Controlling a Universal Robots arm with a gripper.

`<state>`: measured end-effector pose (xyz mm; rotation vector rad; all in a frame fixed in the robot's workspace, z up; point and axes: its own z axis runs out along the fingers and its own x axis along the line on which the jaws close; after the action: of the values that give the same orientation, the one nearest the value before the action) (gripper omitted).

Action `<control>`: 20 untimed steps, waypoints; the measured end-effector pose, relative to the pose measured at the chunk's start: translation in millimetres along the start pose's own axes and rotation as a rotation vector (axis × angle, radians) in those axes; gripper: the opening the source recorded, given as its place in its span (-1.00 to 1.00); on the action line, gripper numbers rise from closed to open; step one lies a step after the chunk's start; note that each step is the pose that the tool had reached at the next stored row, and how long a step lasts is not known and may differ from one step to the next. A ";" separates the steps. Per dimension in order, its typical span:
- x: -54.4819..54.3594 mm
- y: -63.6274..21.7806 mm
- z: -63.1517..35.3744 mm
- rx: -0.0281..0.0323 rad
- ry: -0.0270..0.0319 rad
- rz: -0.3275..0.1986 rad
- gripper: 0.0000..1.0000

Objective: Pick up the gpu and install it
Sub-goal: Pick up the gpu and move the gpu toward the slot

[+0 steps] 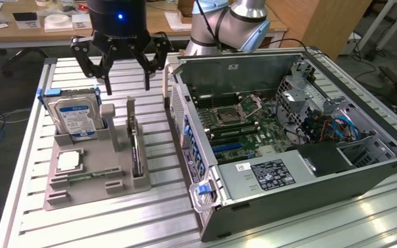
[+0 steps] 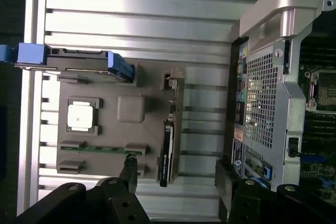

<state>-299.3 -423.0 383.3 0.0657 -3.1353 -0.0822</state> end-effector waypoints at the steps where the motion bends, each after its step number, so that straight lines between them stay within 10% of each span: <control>1: 0.0 -0.6 0.4 0.0000 0.0016 0.000 0.41; 20: -1.7 -14.7 14.5 -0.0005 0.0128 0.001 0.41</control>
<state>-297.1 -436.8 368.0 0.0648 -3.1225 -0.0822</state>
